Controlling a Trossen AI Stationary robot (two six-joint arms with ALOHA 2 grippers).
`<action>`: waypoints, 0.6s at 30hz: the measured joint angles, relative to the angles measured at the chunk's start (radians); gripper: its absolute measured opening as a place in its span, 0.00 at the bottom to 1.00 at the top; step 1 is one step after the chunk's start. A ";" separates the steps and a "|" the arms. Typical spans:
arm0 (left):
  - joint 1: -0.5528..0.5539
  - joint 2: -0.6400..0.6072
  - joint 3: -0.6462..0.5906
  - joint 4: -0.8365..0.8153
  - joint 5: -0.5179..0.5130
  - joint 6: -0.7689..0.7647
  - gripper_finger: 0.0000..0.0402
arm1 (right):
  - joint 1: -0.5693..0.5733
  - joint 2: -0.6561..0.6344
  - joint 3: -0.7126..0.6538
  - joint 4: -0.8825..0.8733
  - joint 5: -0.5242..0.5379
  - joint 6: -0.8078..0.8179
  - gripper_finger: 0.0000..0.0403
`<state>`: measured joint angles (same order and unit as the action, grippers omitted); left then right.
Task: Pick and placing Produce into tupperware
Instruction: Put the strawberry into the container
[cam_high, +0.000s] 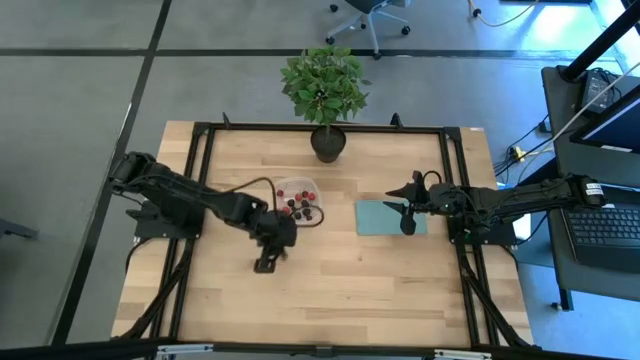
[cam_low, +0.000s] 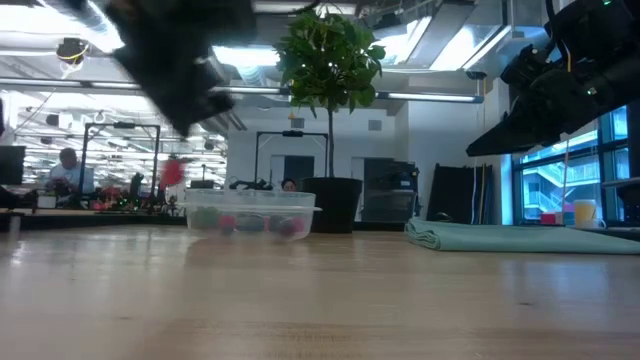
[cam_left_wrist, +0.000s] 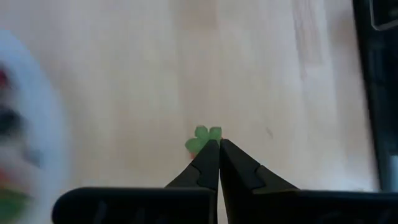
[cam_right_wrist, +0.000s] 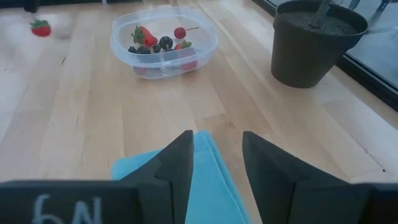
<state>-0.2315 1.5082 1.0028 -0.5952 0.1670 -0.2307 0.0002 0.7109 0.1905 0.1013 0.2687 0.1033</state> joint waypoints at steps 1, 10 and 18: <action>0.013 0.000 0.011 0.006 -0.020 0.043 0.00 | 0.000 0.000 0.000 0.000 0.000 0.000 0.35; 0.158 0.000 0.048 0.128 -0.179 0.325 0.00 | 0.000 0.000 0.000 -0.001 0.000 -0.003 0.35; 0.297 0.000 0.048 0.132 -0.184 0.292 0.00 | 0.000 0.000 0.000 -0.002 0.000 -0.010 0.35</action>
<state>0.0653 1.5082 1.0508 -0.4629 -0.0171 0.0616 0.0002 0.7110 0.1905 0.0998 0.2687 0.0929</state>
